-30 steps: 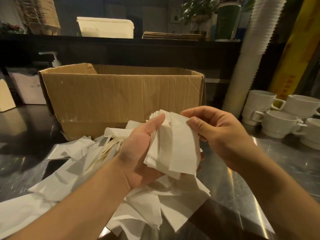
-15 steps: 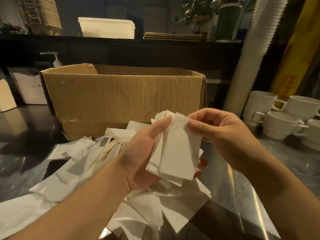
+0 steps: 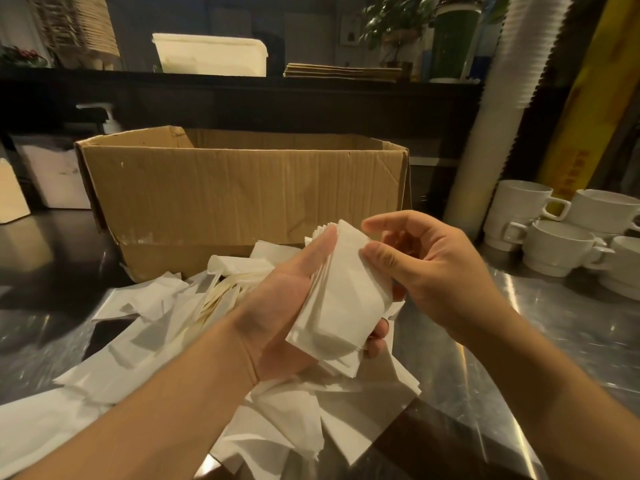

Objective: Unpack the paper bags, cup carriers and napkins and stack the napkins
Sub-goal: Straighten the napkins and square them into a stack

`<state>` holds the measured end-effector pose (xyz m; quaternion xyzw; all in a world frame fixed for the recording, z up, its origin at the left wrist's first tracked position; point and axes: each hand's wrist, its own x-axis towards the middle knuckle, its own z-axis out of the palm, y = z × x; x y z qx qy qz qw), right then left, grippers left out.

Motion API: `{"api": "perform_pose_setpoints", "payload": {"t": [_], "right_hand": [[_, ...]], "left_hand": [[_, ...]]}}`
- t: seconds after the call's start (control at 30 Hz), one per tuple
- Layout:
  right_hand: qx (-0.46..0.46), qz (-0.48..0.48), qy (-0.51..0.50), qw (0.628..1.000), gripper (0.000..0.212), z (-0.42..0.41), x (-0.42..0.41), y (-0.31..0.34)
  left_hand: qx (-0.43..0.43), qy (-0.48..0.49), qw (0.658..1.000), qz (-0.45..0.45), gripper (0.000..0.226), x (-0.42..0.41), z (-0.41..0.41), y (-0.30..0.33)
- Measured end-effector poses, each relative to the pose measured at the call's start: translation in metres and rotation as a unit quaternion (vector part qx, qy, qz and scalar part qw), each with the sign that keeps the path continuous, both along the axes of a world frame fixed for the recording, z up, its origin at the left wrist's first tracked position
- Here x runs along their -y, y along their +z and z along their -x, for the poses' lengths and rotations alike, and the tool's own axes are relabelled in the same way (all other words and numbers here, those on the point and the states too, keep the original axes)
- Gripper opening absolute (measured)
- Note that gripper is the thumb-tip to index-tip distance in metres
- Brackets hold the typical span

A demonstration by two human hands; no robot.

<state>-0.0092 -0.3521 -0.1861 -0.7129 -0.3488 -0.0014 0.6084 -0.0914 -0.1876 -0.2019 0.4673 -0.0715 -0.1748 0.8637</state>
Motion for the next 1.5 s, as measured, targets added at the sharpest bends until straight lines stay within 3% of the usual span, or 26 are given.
{"api": "perform_pose_setpoints", "payload": {"t": [0.1,0.33,0.57,0.67,0.83,1.0,1.2,1.33,1.4,1.5], "right_hand": [[-0.005,0.005,0.013,1.0,0.031,-0.001,0.0,0.0],[-0.007,-0.005,0.037,0.999,0.034,-0.003,0.001,-0.001],[0.016,-0.013,0.012,1.0,0.006,-0.004,0.0,-0.002],[0.024,-0.017,-0.009,1.0,0.013,-0.007,0.0,-0.003],[0.008,-0.019,-0.011,1.0,0.015,-0.008,0.0,-0.003],[-0.028,0.029,0.011,0.999,0.037,-0.009,0.001,-0.002],[-0.053,-0.016,0.039,0.998,0.037,-0.003,-0.003,-0.006],[-0.005,0.017,-0.013,1.0,0.056,-0.001,-0.006,-0.009],[0.064,0.034,0.0,0.997,0.043,-0.001,-0.004,-0.011],[0.187,0.083,0.025,0.979,0.038,0.003,-0.004,-0.014]], "left_hand": [[0.043,-0.016,0.999,-0.002,0.068,0.001,-0.001,0.001],[-0.001,-0.01,1.0,0.005,0.07,-0.002,0.001,0.001],[0.008,0.019,1.0,0.005,0.063,0.005,0.002,0.007],[-0.017,0.024,0.999,0.038,0.068,0.002,0.0,0.004],[-0.052,0.046,0.997,0.043,0.055,0.001,0.002,0.005],[-0.035,0.069,0.997,0.016,0.055,0.001,-0.001,0.003],[-0.024,0.002,0.999,0.024,0.059,-0.003,-0.002,-0.005],[-0.044,0.035,0.997,0.043,0.048,-0.003,-0.003,-0.006],[-0.055,0.077,0.994,0.062,0.046,-0.001,-0.003,-0.002],[-0.083,0.119,0.987,0.072,0.059,-0.001,-0.004,0.002]]}}
